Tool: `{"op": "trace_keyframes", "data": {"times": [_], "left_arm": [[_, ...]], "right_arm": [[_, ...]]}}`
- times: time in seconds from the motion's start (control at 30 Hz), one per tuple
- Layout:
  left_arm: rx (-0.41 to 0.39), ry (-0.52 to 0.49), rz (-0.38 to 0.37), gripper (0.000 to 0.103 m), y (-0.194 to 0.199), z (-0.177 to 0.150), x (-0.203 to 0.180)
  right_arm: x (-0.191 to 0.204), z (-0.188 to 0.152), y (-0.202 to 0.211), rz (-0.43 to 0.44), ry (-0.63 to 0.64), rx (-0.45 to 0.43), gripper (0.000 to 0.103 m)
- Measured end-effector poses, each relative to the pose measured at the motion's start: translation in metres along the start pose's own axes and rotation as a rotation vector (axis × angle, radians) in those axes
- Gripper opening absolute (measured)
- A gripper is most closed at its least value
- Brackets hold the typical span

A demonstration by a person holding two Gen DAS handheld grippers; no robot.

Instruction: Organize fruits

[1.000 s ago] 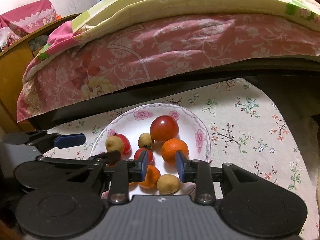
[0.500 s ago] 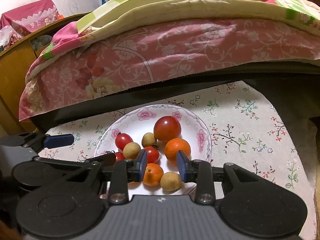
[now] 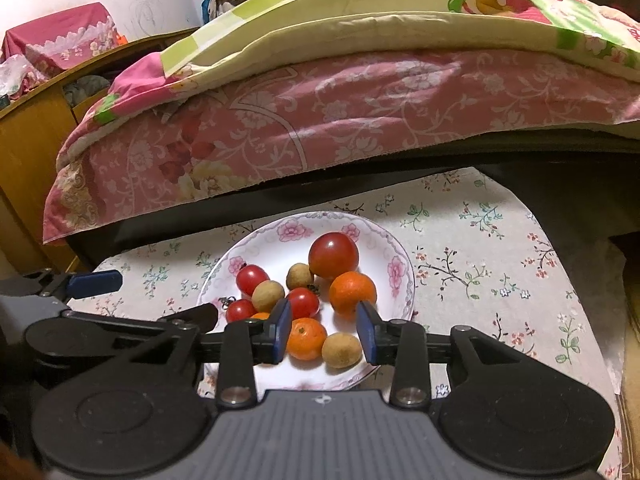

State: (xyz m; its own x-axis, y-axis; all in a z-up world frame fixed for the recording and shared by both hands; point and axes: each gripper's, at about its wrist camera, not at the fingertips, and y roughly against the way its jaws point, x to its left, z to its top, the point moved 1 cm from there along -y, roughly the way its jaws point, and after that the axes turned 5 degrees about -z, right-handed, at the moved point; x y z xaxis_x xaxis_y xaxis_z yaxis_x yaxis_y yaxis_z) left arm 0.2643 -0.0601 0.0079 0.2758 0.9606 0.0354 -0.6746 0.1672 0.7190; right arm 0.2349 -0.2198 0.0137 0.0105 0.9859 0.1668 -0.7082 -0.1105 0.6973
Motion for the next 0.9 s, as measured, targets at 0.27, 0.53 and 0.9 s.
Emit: {"op": "trace_keyframes", "data": {"times": [0.27, 0.53, 0.9], "left_arm": [[-0.011, -0.018, 0.043, 0.103, 0.012, -0.001, -0.003], [-0.012, -0.007, 0.05, 0.103, 0.027, -0.012, -0.003], [-0.003, 0.0, 0.018, 0.103, 0.05, -0.032, -0.003]], "right_arm": [[0.003, -0.007, 0.013, 0.0, -0.003, -0.002, 0.033], [0.005, -0.017, 0.029, -0.002, -0.013, -0.002, 0.033], [0.013, -0.034, 0.056, -0.005, -0.009, -0.011, 0.034]]}}
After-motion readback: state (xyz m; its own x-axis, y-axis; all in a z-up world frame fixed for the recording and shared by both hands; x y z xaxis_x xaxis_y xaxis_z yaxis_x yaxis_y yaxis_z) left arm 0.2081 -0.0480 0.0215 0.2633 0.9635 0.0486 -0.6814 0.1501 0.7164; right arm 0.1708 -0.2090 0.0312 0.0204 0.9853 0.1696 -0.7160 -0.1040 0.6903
